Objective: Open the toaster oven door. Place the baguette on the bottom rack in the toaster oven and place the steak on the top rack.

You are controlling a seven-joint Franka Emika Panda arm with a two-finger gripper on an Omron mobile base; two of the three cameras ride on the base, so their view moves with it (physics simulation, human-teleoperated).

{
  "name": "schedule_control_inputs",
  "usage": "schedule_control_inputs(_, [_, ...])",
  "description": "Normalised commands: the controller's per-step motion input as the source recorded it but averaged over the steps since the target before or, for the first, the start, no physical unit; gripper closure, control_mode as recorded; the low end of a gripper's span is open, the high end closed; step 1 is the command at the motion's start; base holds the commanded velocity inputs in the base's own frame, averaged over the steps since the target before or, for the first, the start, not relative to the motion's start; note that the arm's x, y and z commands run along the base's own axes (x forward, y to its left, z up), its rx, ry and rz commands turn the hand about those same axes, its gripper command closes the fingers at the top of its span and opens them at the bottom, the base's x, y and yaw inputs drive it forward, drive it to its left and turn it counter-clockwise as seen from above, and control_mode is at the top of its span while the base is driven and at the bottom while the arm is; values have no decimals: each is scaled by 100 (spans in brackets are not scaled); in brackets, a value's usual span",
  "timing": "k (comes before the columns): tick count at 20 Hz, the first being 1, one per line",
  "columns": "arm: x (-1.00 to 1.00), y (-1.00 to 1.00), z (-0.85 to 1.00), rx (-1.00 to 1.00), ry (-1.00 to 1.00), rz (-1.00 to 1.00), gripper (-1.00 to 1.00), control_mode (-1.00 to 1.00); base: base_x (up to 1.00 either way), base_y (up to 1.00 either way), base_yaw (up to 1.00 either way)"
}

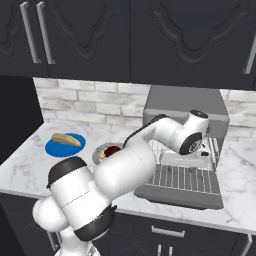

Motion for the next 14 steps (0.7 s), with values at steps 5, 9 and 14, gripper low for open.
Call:
schedule_control_inputs(5, [-29,54,26,-11,-5,-15,-100,-100,0,0,0])
schedule_control_inputs(9, [-30,59,9,-1,-1,-19,-100,-100,0,0,0])
schedule_control_inputs(14, [-23,63,2,0,-3,-11,-100,-100,0,0,0])
